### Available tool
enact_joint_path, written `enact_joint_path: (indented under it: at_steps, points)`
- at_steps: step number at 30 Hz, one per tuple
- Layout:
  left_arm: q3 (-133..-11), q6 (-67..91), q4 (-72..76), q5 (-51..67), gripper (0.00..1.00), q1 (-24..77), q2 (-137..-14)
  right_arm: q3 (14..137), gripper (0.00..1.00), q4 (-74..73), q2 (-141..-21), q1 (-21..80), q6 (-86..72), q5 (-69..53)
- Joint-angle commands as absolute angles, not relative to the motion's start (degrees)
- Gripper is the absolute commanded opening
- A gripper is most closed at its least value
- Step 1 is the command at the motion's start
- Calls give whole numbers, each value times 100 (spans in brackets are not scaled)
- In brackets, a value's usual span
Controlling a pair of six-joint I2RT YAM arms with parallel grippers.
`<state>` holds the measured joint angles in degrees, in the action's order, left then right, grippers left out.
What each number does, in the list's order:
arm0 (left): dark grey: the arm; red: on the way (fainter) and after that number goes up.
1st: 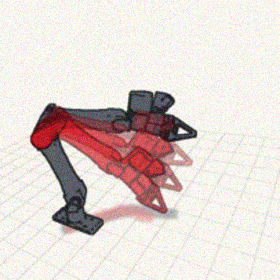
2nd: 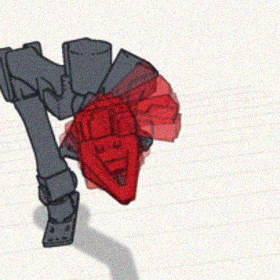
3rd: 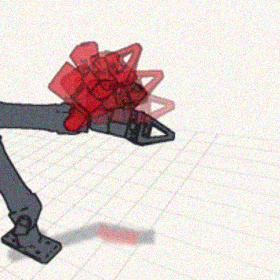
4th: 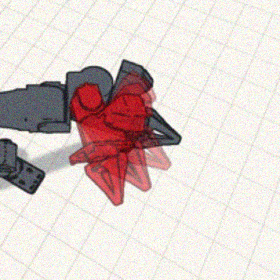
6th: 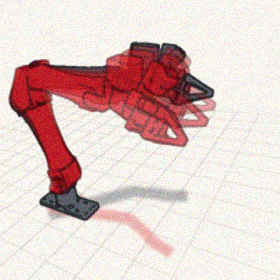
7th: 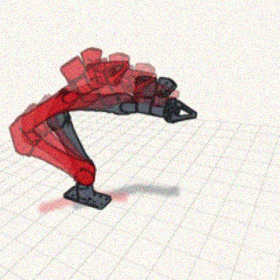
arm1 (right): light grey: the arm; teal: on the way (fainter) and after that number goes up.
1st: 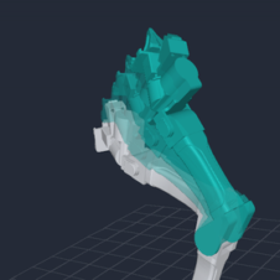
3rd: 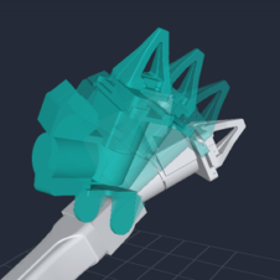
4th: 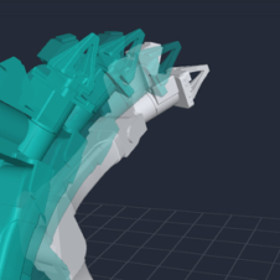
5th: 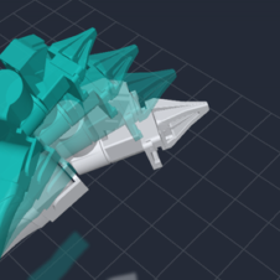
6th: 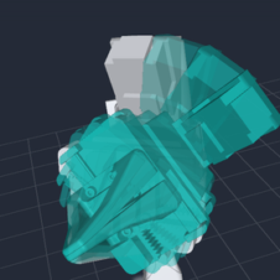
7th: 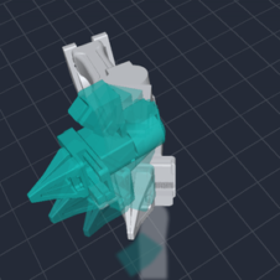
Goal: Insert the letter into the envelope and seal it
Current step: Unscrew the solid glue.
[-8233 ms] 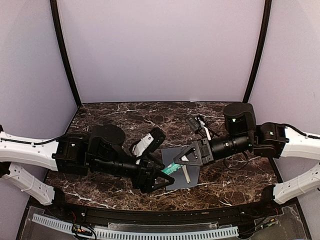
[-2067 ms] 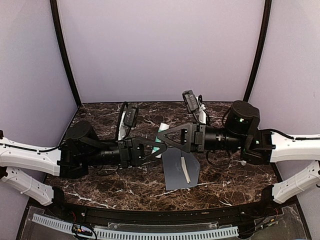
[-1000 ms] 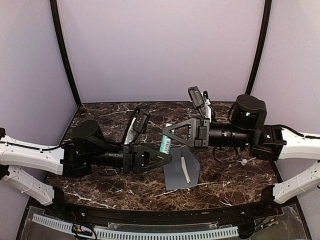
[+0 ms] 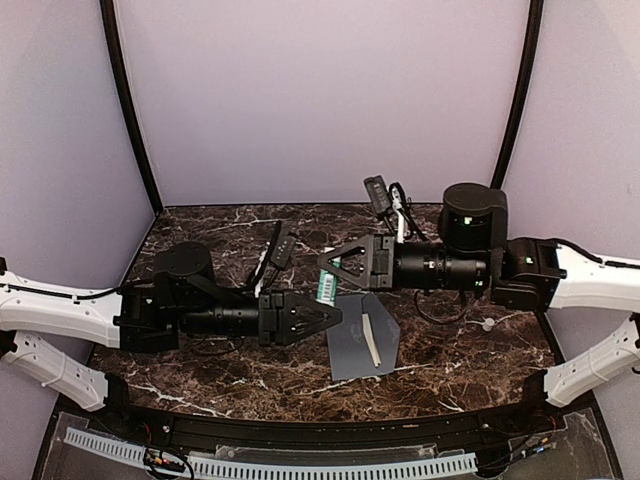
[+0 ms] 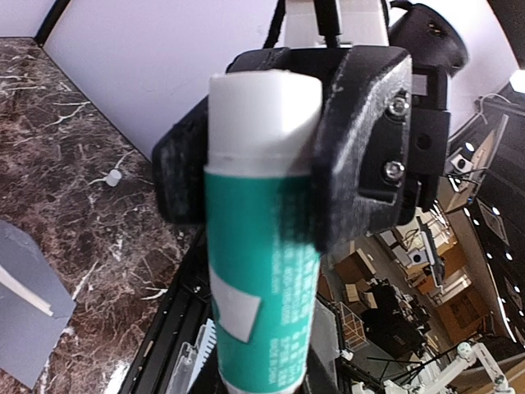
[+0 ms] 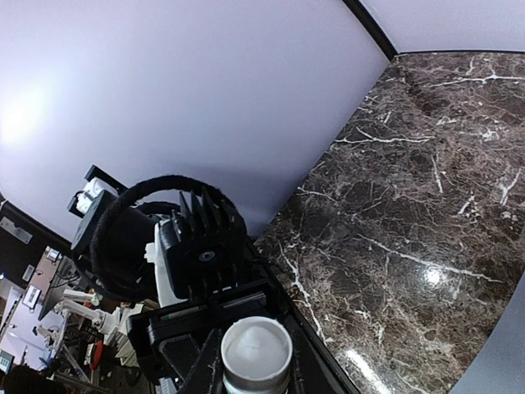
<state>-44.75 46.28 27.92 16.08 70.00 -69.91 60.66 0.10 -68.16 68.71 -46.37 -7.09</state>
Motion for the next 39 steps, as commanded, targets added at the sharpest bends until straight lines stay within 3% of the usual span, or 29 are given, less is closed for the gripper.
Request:
enact_joint_path:
  at_steps: [1, 13, 23, 27, 33, 39]
  points:
    - [-4847, 4495, 1769, 715, 0, 7005, -6869, 6568, 0, -704, -7161, 7063, -4602, 101]
    - [-5140, 4783, 505, -657, 0, 7005, -6972, 7995, 0, -2801, -8618, 7559, -5275, 1866]
    - [-5034, 4846, 621, -612, 0, 7005, -6924, 8054, 2, -2660, -8670, 7674, -5369, 1977]
    - [-4887, 4871, 826, -516, 0, 7005, -6801, 7813, 22, -2457, -8287, 7675, -5246, 1883]
    - [-4755, 5059, 1065, -188, 0, 6963, -6593, 7374, 63, -2174, -7536, 7677, -5108, 1712]
    - [-4732, 4897, 1399, 493, 0, 6952, -6489, 6707, 81, -1339, -6740, 7659, -4794, 1322]
